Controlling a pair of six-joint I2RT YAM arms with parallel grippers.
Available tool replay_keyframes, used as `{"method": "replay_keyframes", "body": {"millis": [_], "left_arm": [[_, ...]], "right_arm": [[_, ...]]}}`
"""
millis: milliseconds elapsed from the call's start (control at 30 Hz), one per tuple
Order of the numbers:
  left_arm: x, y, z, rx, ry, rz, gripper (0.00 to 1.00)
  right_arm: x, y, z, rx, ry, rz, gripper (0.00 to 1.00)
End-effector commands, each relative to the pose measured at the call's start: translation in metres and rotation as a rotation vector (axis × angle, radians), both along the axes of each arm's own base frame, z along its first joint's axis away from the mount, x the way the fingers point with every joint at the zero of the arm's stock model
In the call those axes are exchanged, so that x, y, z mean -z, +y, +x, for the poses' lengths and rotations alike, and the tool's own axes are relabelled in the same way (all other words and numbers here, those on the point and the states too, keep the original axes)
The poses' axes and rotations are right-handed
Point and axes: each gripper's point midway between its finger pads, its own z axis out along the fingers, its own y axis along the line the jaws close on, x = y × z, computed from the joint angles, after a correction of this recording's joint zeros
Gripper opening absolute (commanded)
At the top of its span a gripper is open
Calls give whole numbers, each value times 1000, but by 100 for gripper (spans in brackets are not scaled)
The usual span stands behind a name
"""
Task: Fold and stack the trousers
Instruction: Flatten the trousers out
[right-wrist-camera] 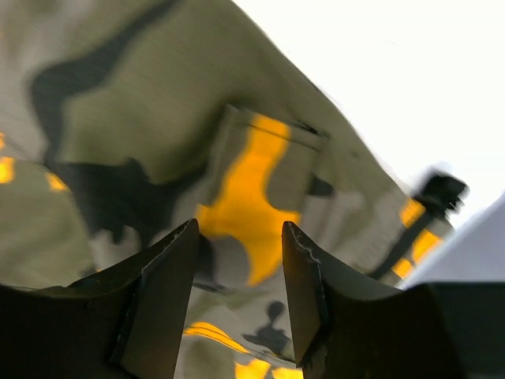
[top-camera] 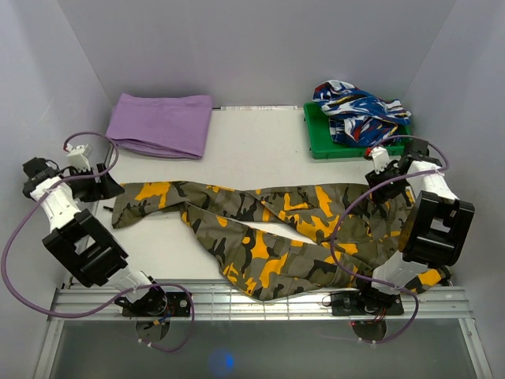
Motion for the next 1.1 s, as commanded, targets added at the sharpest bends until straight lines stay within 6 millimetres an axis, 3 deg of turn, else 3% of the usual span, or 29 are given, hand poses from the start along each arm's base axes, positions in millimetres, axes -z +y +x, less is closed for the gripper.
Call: {"method": "replay_keyframes", "body": {"millis": [0,133,200,300,467,667,867,1067], "left_arm": [[-46,15,23,111,-99,227,85],[-35,6,39,181,-28,325,84],[-15,-9,47,267,33,350,82],[3,-14,55,337,88,379,81],[35,14,86,451,190,412,72],[58,43,117,546,195,513,71],[91,45,122,639,204,559,71],[129,33,109,694,227,600,68]], "right_arm": [[-13,35,0,-39,13,78,53],[-9,42,7,-45,35,71,53],[-5,46,9,-56,56,68,64],[5,45,8,-79,92,47,73],[20,40,5,-94,134,24,74],[30,40,3,-107,166,23,74],[41,35,6,-108,187,3,75],[56,29,3,-103,218,-25,75]]}}
